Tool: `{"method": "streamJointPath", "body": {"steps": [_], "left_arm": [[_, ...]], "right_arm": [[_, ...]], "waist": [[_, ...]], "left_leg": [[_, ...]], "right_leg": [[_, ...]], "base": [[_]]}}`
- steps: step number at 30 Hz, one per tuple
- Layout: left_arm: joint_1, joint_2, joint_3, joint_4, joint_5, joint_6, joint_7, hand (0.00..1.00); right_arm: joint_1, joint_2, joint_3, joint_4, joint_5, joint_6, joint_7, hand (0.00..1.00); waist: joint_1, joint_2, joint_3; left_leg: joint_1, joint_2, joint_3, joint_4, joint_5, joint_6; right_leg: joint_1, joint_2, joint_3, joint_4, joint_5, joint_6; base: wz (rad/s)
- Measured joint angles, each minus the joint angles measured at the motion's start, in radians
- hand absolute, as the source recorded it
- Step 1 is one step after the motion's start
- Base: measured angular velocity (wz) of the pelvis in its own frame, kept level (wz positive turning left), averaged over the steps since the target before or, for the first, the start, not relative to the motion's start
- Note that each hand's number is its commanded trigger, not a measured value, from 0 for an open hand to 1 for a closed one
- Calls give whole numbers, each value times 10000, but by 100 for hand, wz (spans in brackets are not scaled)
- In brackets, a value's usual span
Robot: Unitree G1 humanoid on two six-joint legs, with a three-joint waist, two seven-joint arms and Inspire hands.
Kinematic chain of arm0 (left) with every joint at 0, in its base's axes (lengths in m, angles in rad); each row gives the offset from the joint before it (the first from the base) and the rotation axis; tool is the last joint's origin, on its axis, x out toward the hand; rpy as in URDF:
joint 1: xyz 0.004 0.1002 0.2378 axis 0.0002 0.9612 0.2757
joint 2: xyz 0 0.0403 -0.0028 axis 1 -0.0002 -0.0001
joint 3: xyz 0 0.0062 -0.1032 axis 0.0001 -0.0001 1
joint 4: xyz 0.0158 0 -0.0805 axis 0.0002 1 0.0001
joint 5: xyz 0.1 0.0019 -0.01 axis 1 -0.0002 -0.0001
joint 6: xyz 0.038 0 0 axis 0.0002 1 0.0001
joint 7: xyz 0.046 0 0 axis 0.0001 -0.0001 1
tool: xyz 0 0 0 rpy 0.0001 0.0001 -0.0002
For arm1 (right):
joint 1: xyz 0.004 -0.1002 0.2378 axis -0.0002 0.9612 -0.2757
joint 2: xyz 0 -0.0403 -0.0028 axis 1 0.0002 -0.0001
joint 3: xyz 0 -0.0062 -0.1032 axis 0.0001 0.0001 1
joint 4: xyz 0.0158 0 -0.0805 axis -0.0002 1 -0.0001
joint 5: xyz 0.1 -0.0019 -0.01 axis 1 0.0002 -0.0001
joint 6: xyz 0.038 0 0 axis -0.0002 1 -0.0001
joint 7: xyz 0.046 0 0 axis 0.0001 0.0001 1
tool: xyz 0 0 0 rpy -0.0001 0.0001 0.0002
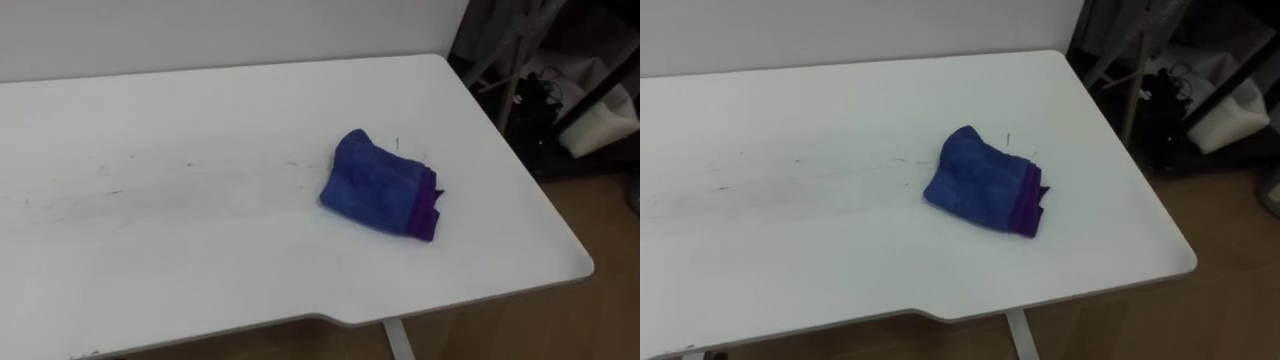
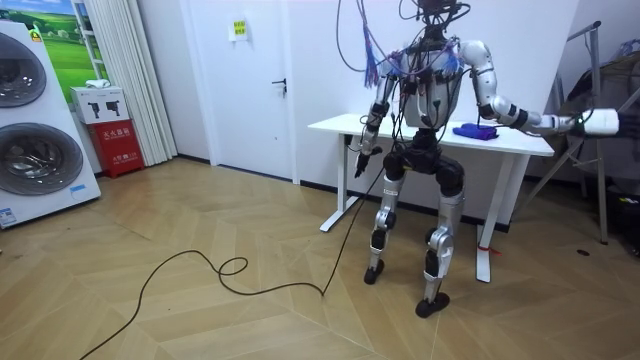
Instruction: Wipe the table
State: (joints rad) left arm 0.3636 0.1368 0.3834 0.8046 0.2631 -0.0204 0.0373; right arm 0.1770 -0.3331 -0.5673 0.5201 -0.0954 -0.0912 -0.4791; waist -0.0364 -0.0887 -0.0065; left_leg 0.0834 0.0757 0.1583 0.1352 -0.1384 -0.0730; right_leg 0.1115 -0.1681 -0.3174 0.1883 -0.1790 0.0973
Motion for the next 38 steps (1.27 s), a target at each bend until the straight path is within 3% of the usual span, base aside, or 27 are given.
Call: {"method": "streamJointPath", "body": {"steps": [8, 12, 14, 17, 20, 26, 32, 38], "left_arm": [[24, -1, 55, -63, 19, 325, 240, 0], [28, -2, 48, 12, 23, 383, 317, 0], [-6, -3, -166, 52, 17, 453, 403, 0], [-58, -2, -600, 411, 27, 455, 420, 0], [-179, -31, -937, 1062, 113, 472, 451, 0], [-293, -81, -1550, 1614, 383, 696, 918, 0], [-357, -171, -2441, 1624, 599, 874, 1263, 0], [-333, -386, -2595, 1616, 926, 1053, 1336, 0]], "right_arm": [[510, 199, -116, 3281, 1872, 558, 6, 0], [616, 439, 32, 4625, 2094, 645, 278, 0], [768, 751, 637, 5208, 2074, 747, 597, 0], [769, 1170, 1560, 5744, 1950, 1105, 1116, 0], [765, 1472, 2362, 5941, 1294, 1167, 1594, 0], [227, 1720, 4115, 6024, -649, 1345, 2310, 0], [-391, 1922, 5517, 6010, -1024, 1305, 2925, 0], [-468, 1964, 6076, 6017, -923, 1235, 3315, 0]], "waist": [[-241, 1, -24], [-352, -7, -26], [-359, 52, 3], [-325, 174, -26], [-196, 306, 5], [353, 539, 0], [707, 620, 9], [873, 672, 73]], "left_leg": [[6, 2, 57, -2, -72, -2], [0, 4, 53, 22, -123, -3], [14, 3, 57, 20, -124, -3], [15, 2, 48, 25, -125, -5], [94, 2, 40, 17, -172, -13], [133, 1, -37, 43, -194, -12], [-197, -11, -503, 292, -223, -32], [-226, -47, -760, 328, -223, -32]], "right_leg": [[24, -4, 67, -25, -28, 31], [45, -5, 43, -33, -46, 50], [78, -6, 56, -45, -46, 49], [93, -5, 52, -39, -46, 49], [104, 2, 53, -48, -45, 49], [219, 11, -10, -88, -45, 50], [347, 33, -431, -198, -41, 49], [527, 30, -727, -219, -42, 51]], "base": [[-2], [-1], [0], [0], [-1], [2], [21], [14]]}}
